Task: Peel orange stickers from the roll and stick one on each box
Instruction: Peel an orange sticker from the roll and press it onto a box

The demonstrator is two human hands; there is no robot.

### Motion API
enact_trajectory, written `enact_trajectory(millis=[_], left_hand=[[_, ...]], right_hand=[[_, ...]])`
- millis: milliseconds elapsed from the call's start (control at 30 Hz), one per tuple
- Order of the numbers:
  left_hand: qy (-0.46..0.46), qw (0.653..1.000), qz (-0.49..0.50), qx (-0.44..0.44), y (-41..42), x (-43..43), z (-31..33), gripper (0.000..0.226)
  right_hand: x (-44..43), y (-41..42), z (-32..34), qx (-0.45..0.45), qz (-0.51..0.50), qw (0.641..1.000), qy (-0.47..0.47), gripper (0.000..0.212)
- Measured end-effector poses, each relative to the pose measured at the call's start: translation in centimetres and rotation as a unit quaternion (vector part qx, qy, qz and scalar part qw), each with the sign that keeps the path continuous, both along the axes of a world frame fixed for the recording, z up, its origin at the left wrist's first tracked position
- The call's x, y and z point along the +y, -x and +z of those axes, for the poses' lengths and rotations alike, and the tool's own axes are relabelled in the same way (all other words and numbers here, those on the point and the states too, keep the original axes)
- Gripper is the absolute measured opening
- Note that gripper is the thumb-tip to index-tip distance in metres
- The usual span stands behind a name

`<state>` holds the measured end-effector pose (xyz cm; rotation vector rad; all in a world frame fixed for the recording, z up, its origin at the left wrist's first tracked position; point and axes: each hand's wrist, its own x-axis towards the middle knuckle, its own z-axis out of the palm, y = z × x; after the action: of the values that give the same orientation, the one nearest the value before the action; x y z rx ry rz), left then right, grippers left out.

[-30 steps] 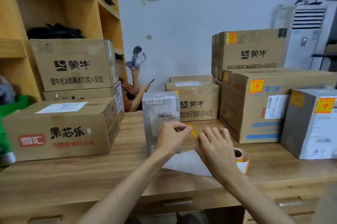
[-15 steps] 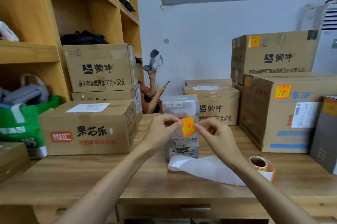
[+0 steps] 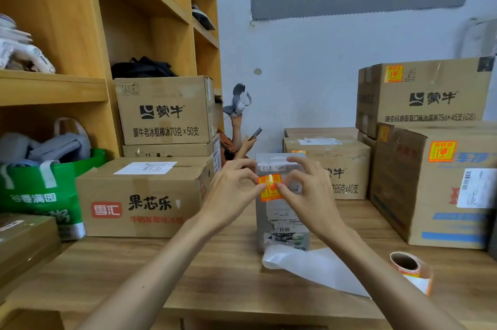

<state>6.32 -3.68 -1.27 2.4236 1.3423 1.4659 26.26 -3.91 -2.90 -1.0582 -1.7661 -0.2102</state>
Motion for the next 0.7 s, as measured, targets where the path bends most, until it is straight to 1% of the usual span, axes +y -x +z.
enact_trajectory(millis=[100, 300, 700], left_hand=[[-0.001, 1.000, 0.002, 0.017, -0.2, 1.1, 0.2, 0.014], [0.008, 1.000, 0.017, 0.024, -0.7, 2.7, 0.2, 0.015], [-0.001, 0.999, 0.017, 0.030, -0.8, 3.6, -0.1, 0.016]], right_hand=[[1.3, 0.2, 0.1, -0.015, -0.010, 1.000, -0.002, 0.013], [3.0, 0.1, -0.1, -0.003, -0.017, 0.999, 0.033, 0.014], [4.0, 0.6, -1.3, 0.028, -0.028, 0.999, -0.012, 0.017]])
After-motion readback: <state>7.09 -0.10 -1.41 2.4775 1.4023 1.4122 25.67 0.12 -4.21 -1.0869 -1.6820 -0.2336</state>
